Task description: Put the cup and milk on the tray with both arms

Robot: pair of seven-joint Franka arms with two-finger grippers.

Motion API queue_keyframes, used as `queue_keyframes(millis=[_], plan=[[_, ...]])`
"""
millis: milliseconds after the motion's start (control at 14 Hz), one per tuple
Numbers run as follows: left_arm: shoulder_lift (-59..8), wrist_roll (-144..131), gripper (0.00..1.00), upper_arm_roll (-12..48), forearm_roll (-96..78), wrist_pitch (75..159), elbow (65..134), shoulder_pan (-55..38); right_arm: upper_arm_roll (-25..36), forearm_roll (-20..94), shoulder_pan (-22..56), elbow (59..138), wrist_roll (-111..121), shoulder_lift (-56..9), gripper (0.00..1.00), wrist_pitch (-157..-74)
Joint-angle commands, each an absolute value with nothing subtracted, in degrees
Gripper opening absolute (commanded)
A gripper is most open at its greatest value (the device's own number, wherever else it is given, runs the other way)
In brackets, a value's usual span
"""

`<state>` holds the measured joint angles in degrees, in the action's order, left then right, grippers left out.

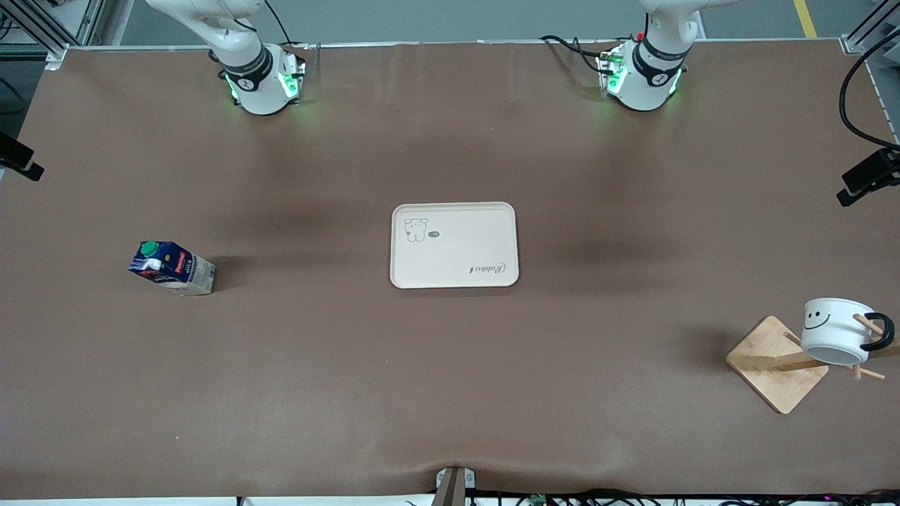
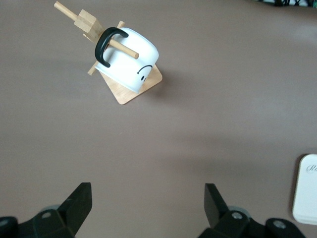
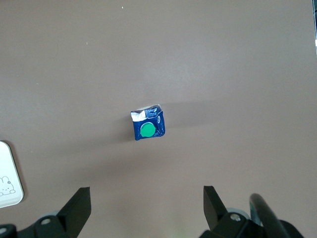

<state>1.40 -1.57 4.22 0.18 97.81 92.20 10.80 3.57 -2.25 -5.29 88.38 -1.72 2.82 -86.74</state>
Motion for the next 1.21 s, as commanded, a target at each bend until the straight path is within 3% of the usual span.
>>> queue_keyframes(millis=[0, 786, 1143], plan=[[3.43, -2.37, 1.00, 4.39, -1.84, 101.76, 96.32, 12.92, 2.99, -1.41, -6.33, 87.89, -1.32, 2.99, 1.00, -86.13], [3.78, -15.82, 1.00, 4.40, -3.87, 121.18, 108.71, 15.38, 2.99, -1.32, -6.42, 87.89, -1.32, 2.90, 1.00, -86.31], [3.17, -16.61, 1.00, 4.57, -3.87, 139.36, 119.07, 17.58, 2.99, -1.41, -6.33, 87.80, -1.32, 2.90, 1.00, -86.83]])
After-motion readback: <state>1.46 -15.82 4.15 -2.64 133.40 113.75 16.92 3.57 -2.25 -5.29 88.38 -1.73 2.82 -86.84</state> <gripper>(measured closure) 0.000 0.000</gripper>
